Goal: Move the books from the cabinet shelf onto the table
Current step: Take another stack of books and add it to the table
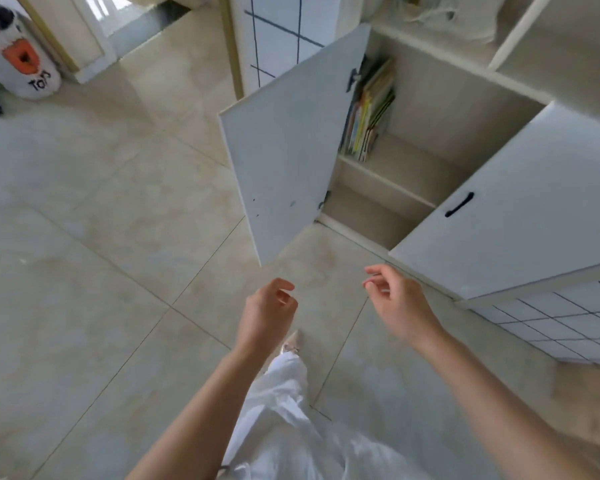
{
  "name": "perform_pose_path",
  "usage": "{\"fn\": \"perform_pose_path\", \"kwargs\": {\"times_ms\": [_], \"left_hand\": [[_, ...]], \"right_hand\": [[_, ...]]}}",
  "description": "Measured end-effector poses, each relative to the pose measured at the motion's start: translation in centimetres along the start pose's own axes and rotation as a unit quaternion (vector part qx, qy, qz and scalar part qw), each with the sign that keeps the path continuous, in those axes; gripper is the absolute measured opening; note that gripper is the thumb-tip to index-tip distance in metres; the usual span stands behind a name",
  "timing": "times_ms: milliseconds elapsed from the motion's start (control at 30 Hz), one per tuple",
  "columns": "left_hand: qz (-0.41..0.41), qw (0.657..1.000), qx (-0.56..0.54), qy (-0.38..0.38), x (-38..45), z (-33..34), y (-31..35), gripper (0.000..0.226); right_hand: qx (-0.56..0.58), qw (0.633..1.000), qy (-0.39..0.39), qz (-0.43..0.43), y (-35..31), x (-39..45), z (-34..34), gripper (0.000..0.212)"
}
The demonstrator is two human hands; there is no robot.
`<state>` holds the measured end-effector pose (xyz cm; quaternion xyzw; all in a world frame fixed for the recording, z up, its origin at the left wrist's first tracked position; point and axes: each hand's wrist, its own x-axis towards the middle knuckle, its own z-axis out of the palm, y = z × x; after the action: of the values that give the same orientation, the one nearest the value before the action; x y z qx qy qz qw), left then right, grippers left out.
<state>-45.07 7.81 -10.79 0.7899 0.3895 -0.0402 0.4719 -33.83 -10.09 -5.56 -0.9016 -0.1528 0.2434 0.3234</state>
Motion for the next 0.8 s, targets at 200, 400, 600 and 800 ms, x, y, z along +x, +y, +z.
{"fn": "perform_pose_path", "kwargs": {"times_ms": [200,400,600,800], "left_hand": [[0.013,0.997,-0.014,-0.074,8.4,1.2,6.7,0.022],[0.051,0.993,0.030,-0.101,16.1,4.4,13.8,0.022],[0.032,0.989,0.071,-0.125,22.4,9.0,19.5,0.027],[-0.009,0.996,0.027,-0.086,27.9,13.5,24.0,0.028]], "right_hand": [[0.033,0.997,0.057,0.035,0.3,5.7,-4.7,0.022],[0.048,0.993,0.074,0.082,2.1,11.7,-9.6,0.026],[0.031,0.995,0.052,0.077,3.9,19.9,-15.5,0.030],[0.090,0.989,-0.044,0.108,6.1,31.3,-19.7,0.022]]}}
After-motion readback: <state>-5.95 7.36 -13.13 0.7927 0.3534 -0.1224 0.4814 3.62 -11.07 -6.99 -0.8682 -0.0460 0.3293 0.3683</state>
